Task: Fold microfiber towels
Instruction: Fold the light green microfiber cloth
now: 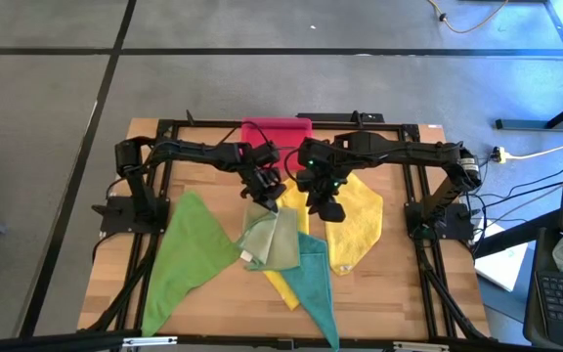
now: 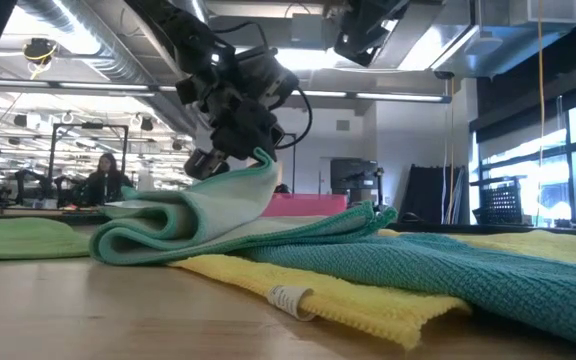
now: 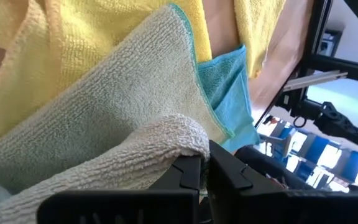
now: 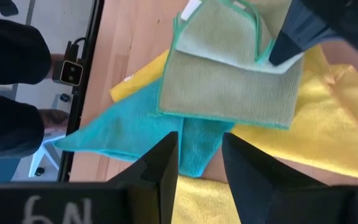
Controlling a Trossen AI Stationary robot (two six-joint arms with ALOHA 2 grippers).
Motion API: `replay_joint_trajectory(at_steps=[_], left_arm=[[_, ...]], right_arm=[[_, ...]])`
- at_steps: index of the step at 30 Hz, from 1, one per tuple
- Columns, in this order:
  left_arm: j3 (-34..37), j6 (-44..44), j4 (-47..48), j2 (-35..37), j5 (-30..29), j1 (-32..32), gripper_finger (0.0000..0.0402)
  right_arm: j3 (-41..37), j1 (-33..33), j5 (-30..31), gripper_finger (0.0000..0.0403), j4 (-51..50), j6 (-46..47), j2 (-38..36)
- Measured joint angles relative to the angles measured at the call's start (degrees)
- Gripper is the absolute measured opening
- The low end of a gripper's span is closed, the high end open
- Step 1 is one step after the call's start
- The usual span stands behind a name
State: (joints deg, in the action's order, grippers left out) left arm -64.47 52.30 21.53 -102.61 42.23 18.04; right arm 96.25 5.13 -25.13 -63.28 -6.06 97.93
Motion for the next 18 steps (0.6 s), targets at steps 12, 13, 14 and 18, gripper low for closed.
replay_joint_trajectory(at_steps=[12, 13, 14, 18], left_arm=[[0.0, -4.67, -1.44, -0.01, 0.96, -0.64, 0.0118], [0.0, -4.86, -2.32, -0.02, 0.95, -0.61, 0.0121], [0.0, -4.9, -3.44, -0.02, 1.04, -0.52, 0.0123], [-0.51, -4.64, -7.08, -0.02, 2.81, -0.05, 0.0125]], right_arm=[[-0.04, -0.02, 3.0, 0.0126, 2.88, 1.35, 0.0], [-0.04, -0.02, 3.02, 0.0126, 2.9, 1.41, 0.0], [-0.04, -0.02, 3.04, 0.0126, 2.88, 1.45, 0.0], [-0.04, -0.02, 3.04, 0.0126, 2.88, 1.76, 0.0]])
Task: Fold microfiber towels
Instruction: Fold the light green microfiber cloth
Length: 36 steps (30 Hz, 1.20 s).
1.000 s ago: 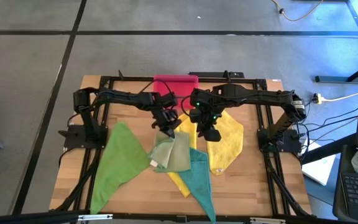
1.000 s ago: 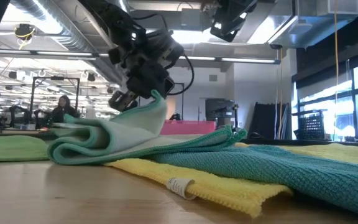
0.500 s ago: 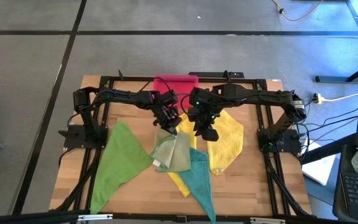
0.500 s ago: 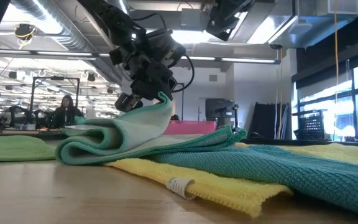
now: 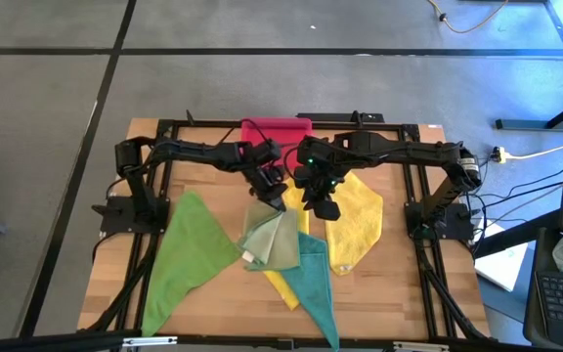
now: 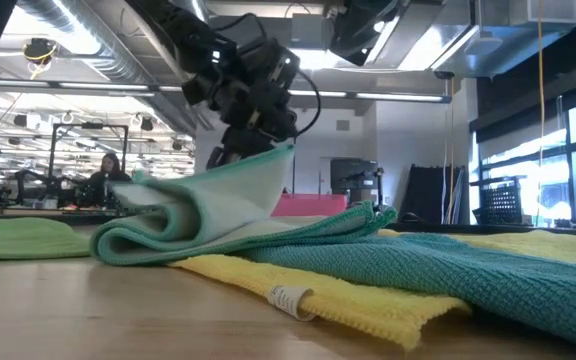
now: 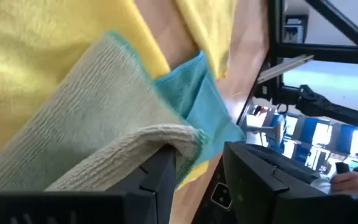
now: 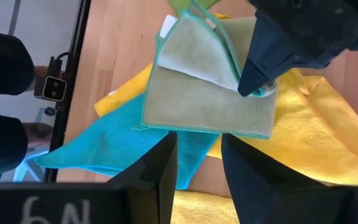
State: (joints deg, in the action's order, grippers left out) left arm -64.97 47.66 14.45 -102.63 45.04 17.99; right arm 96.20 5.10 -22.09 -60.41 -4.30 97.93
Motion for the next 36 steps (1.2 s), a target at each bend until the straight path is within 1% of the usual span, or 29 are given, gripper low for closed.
replay_joint_trajectory(at_steps=[3, 5, 9, 14, 19, 22, 25, 29, 32, 34, 36], left_arm=[[-1.55, -0.24, -0.11, 0.0, 0.18, 0.15, 0.0125], [-2.35, -0.24, -0.11, 0.0, 1.45, 0.4, 0.0125], [-2.6, -0.24, 0.48, 0.0, 2.45, 0.38, 0.0125], [-2.6, -1.7, 3.32, -0.02, 1.48, 0.36, 0.0125], [-2.6, -4.35, 6.69, 0.0, -1.4, 0.36, 0.0126], [-2.6, -6.76, 8.24, 0.0, -2.18, 0.36, 0.0136], [-2.6, -8.2, 8.47, -0.01, -3.52, 0.36, 0.0156], [-2.6, -9.43, 9.49, 0.02, -3.49, 0.66, 0.0177], [-2.6, -12.09, 13.03, 1.34, -2.0, 1.75, 0.018], [-2.6, -15.67, 17.04, 3.18, -1.8, 2.97, 0.0179], [-2.6, -20.39, 22.67, 6.17, -5.67, 3.94, 0.0177]], right_arm=[[0.0, 0.0, 0.02, 0.0126, 0.01, 1.21, 0.0], [0.0, 0.0, 0.11, 0.0126, 0.02, 1.27, 0.0], [0.0, 0.0, 2.6, 0.0126, 0.8, 2.42, 0.0], [0.0, 0.01, 2.64, 0.0126, 1.72, 4.75, 0.0], [0.0, -0.32, 2.64, 0.0126, 3.01, 7.29, 0.0], [0.0, -0.74, 2.66, 0.0126, 3.26, 7.38, 0.02], [0.0, -1.25, 2.99, 0.0126, 3.25, 7.5, 0.02], [0.0, -1.8, 3.02, 0.0126, 3.24, 8.25, 0.02], [0.0, -2.2, 3.83, 0.0126, 3.86, 8.53, 0.29], [-0.08, -2.5, 5.25, 0.0126, 4.27, 8.5, 0.58], [-0.64, -2.78, 6.23, 0.0126, 7.26, 9.16, 1.09]])
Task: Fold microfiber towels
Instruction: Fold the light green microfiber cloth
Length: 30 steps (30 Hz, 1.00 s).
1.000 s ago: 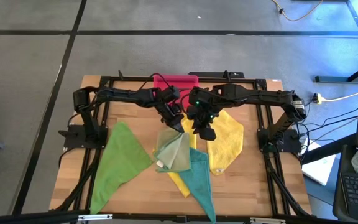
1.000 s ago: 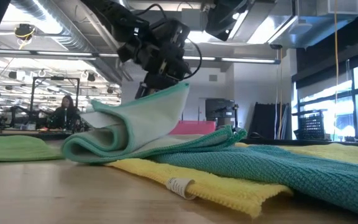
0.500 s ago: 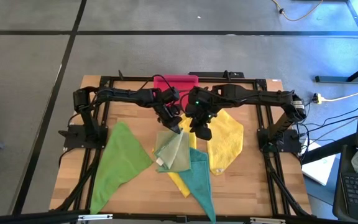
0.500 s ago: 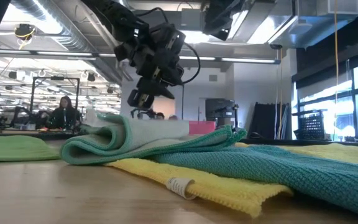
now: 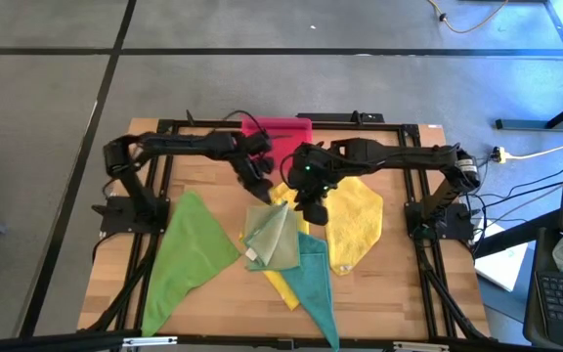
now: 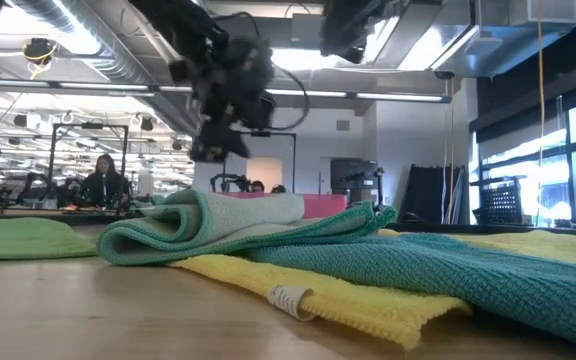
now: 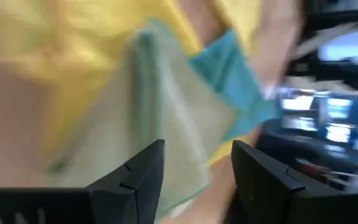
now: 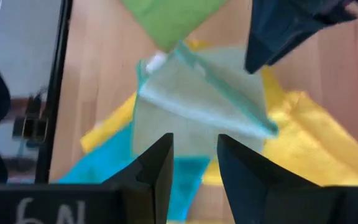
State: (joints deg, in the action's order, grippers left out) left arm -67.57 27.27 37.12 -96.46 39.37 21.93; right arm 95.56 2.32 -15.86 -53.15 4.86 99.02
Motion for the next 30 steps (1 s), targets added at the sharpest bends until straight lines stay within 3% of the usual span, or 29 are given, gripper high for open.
replay_joint_trajectory(at_steps=[4, 8, 12, 16, 20, 24, 30], left_arm=[[-0.07, -6.76, 8.19, 8.44, -11.73, 0.74, 0.0177], [-0.07, -6.32, 9.07, 15.66, -16.75, -0.22, 0.0177], [-0.09, -4.02, 10.17, 21.75, -20.56, -2.59, 0.0177], [-0.09, -2.36, 13.06, 27.15, -25.65, -4.79, 0.0177], [-0.02, 0.49, 14.26, 31.46, -31.81, -6.6, 0.0177], [0.0, 3.87, 15.39, 34.83, -34.33, -7.74, 0.0177], [0.0, 6.4, 17.89, 39.44, -37.06, -9.07, 0.0176]], right_arm=[[-2.61, -0.33, 0.61, 0.0126, 8.1, 7.21, 1.01], [-5.19, -1.0, 1.9, 0.0126, 18.86, 14.49, 2.84], [-5.07, -1.85, 1.77, 0.0126, 23.72, 11.11, 5.0], [-3.1, -1.93, 0.92, 0.0126, 20.82, 6.87, 7.51], [1.64, -0.83, -1.03, 0.0127, 18.24, 4.69, 11.17], [10.16, 0.19, -5.03, 0.0133, 13.37, 1.1, 17.69], [24.48, 0.97, -6.32, 0.0195, 8.97, -3.62, 27.94]])
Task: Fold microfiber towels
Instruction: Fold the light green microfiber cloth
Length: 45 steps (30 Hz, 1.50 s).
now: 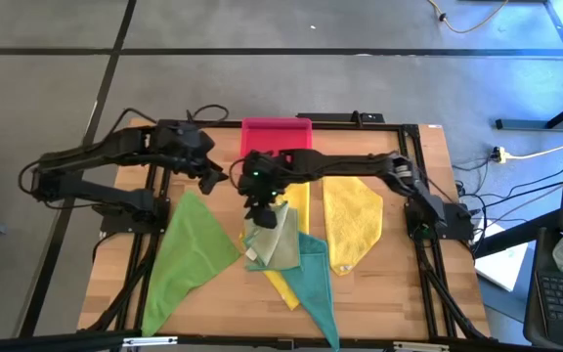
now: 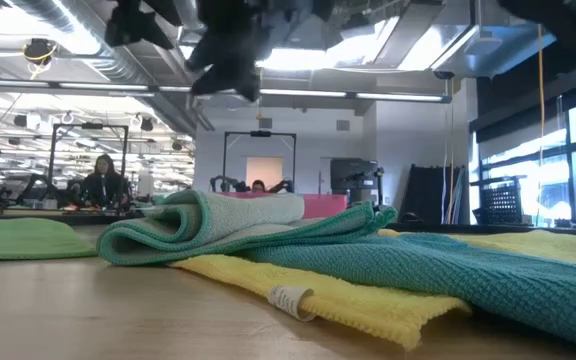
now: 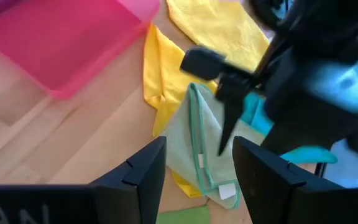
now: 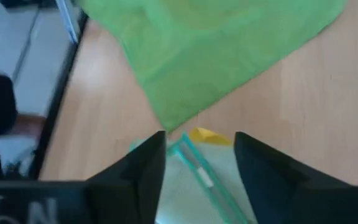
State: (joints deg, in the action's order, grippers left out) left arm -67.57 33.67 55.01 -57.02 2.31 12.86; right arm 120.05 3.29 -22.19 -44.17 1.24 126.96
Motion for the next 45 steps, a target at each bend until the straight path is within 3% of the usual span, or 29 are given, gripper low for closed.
replay_joint_trajectory(at_steps=[6, 11, 19, 26, 45], left_arm=[[0.0, 3.61, -0.33, 3.44, -3.29, -1.13, 0.0176], [0.0, 4.26, 0.02, 4.17, -4.8, -2.62, 0.0176], [0.0, 3.69, 0.08, 4.16, -4.81, -4.23, 0.0176], [0.0, 4.93, 1.51, 4.15, -4.81, -5.64, 0.0176], [0.0, 6.74, 2.14, 4.14, -6.73, -6.2, 0.0176]], right_arm=[[7.69, 0.22, -2.39, 0.024, -2.65, -9.99, 8.0], [7.98, -0.78, -1.07, 0.023, -2.64, -15.12, 11.16], [8.03, -2.12, -3.97, 0.0213, -3.42, -18.1, 15.66], [8.03, -3.2, -7.66, 0.0213, -4.75, -18.3, 17.61], [7.14, -3.03, -4.39, 0.0213, -5.26, -21.49, 17.98]])
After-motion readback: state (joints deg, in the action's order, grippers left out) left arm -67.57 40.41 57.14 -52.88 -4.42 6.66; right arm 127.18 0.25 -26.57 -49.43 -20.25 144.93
